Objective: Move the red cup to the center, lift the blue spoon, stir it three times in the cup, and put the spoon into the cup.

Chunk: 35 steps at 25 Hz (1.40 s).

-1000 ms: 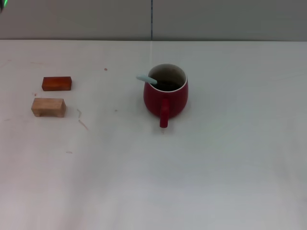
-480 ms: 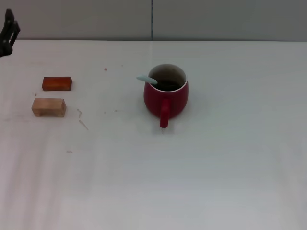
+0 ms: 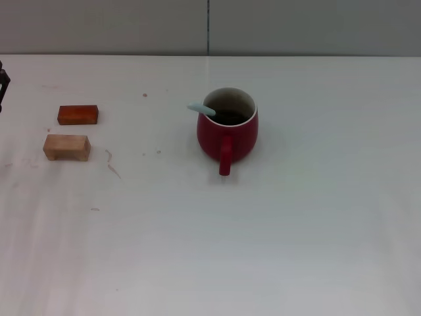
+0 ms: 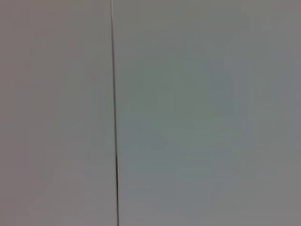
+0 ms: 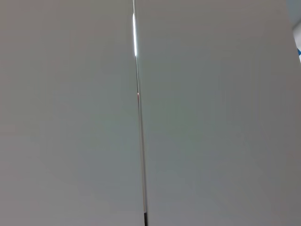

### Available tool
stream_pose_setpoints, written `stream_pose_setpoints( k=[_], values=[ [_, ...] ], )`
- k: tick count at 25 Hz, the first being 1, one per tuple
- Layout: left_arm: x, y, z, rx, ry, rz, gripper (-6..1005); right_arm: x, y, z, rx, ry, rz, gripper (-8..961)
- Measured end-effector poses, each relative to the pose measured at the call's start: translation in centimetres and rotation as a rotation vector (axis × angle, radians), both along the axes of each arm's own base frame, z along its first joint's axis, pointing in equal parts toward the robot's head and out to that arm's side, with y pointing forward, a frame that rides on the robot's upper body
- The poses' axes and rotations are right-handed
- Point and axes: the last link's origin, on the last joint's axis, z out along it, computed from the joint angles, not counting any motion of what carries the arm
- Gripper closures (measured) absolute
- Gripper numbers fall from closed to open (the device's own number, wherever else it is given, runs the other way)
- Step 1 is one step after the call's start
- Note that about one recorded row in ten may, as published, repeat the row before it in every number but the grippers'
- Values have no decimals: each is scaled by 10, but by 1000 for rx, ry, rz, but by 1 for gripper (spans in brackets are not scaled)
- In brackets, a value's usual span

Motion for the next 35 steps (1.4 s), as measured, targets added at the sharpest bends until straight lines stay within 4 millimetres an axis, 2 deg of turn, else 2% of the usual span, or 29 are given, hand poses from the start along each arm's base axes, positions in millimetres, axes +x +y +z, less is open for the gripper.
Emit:
stream_pose_setpoints(
  k=[28,35],
  values=[
    [-10,-11,1,10,23,12,155,-1,0,0,3,-1,3,127],
    [-16,-14,-1,-4,38,34,155,-1,2,6,53,13,-1,127]
  ],
)
